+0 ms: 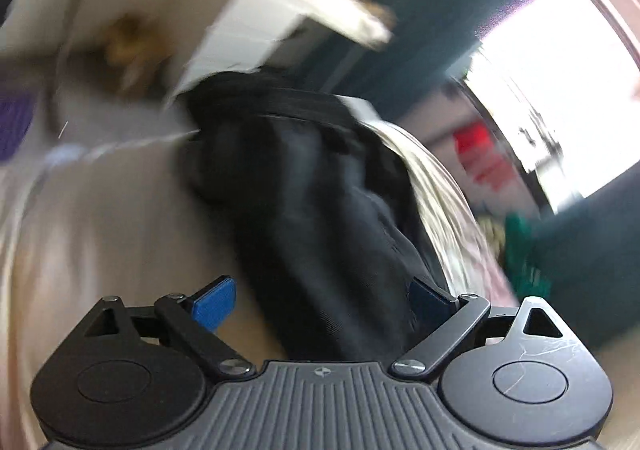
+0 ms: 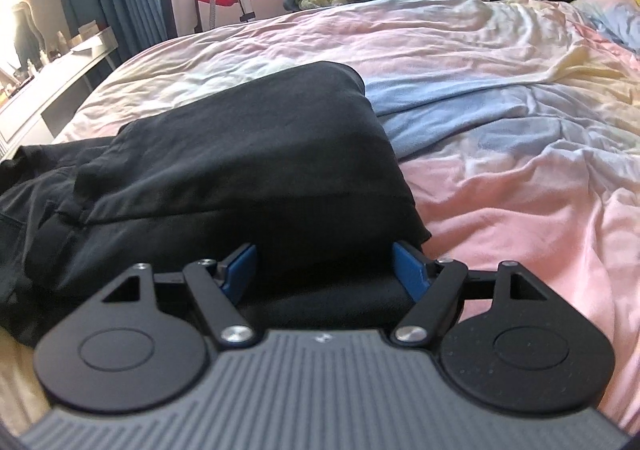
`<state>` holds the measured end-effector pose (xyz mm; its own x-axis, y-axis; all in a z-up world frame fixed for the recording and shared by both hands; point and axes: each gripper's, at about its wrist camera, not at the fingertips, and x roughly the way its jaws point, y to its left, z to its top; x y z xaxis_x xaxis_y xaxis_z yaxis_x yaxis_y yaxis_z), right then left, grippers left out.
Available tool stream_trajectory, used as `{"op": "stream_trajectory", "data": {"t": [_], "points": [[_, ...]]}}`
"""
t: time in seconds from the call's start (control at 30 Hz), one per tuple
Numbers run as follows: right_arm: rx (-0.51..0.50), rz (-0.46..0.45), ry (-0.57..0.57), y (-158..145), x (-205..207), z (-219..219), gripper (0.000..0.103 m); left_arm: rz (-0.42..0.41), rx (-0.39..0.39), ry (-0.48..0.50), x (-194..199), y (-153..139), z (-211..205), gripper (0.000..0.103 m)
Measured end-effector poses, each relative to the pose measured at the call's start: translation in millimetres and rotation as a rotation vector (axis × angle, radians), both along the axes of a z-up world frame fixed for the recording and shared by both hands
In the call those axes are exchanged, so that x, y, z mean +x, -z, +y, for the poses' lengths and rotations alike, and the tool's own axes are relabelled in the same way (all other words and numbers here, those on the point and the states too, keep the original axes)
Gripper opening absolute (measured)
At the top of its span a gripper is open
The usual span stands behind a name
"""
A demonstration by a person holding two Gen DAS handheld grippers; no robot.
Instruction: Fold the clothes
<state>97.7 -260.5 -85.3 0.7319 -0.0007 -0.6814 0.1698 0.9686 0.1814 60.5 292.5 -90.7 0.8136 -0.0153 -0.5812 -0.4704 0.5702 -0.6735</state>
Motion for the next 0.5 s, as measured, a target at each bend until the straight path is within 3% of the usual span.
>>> {"op": "stream_trajectory", "data": {"t": [0.13,0.27,0.4,0.5], "points": [[0.024,0.002,0.004,-2.0,-4.4,-1.4,0.076,0.018,-0.184,-0.097,6.7,21.7,31.9,0.095],[0.030,-0.007,0.004,-3.5,-5.4,0.7,0.076,0.001,-0.275,-0.113,34.4,34.8,51.6,0.094],[0.009,-0.022,-0.051,-1.8,-1.3,15.5,0.076,-0.005,-0.249,-0.131,65.2,40.2,68.8,0.090],[-0.016,-0.024,-0.111,1.3,3.8,31.6,0.076,-0.010,-0.193,-0.140,79.5,42.0,76.8,0.075]]}}
